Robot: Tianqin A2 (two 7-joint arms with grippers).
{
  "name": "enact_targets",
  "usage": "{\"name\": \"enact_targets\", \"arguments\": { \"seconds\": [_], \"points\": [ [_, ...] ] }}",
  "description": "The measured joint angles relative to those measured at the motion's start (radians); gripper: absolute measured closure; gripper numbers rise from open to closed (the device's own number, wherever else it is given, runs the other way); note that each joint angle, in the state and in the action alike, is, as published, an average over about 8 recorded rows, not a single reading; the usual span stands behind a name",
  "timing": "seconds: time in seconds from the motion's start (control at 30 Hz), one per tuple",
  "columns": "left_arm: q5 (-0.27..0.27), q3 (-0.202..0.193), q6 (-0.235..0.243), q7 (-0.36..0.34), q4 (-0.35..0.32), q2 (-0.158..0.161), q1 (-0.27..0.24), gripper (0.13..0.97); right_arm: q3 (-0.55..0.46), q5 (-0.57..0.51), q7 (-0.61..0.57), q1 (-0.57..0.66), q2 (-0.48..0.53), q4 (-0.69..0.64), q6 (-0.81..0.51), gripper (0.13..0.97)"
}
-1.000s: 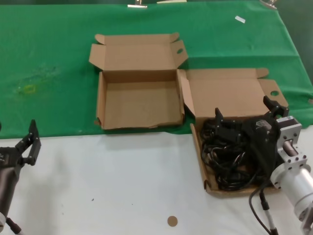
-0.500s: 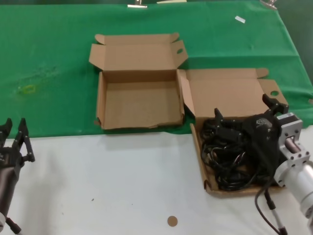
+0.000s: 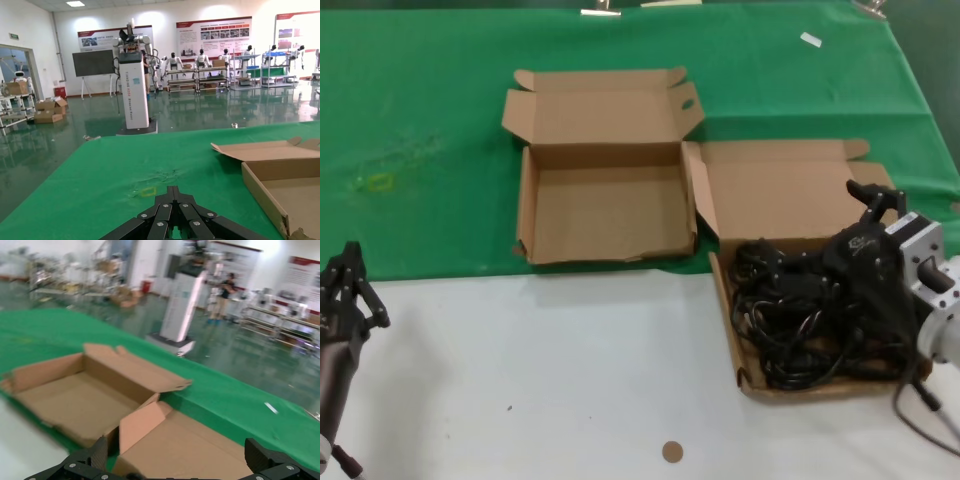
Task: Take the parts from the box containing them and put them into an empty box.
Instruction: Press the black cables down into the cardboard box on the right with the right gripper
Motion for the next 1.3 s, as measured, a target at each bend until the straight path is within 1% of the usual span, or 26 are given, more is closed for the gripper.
{"name": "enact_targets", "arguments": {
  "seconds": [0.13, 0.23, 0.33, 0.43, 0.63, 0.9, 1.1, 1.3],
  "points": [
    [0.0, 0.0, 0.0, 0.0, 0.0, 0.0, 0.0, 0.942, -0.092, 0.02, -0.001, 0.072, 0.104, 0.012, -0.044, 0.129],
    [0.0, 0.0, 0.0, 0.0, 0.0, 0.0, 0.0, 0.949, -0.149, 0.008, 0.015, 0.125, 0.171, 0.01, -0.095, 0.129],
    [0.0, 0.0, 0.0, 0.0, 0.0, 0.0, 0.0, 0.953, -0.187, -0.033, 0.047, 0.167, 0.223, -0.001, -0.161, 0.129],
    [0.0, 0.0, 0.0, 0.0, 0.0, 0.0, 0.0, 0.953, -0.199, -0.097, 0.084, 0.196, 0.259, -0.021, -0.24, 0.129],
    [0.0, 0.0, 0.0, 0.0, 0.0, 0.0, 0.0, 0.953, -0.16, -0.231, 0.119, 0.215, 0.304, -0.062, -0.424, 0.129],
    [0.0, 0.0, 0.0, 0.0, 0.0, 0.0, 0.0, 0.953, -0.062, -0.357, 0.073, 0.215, 0.329, -0.099, -0.684, 0.129],
    [0.0, 0.0, 0.0, 0.0, 0.0, 0.0, 0.0, 0.953, -0.008, -0.452, 0.028, 0.237, 0.308, -0.134, -0.838, 0.139],
    [0.0, 0.0, 0.0, 0.0, 0.0, 0.0, 0.0, 0.953, 0.028, -0.54, 0.002, 0.274, 0.253, -0.179, -0.94, 0.146]
  ]
}}
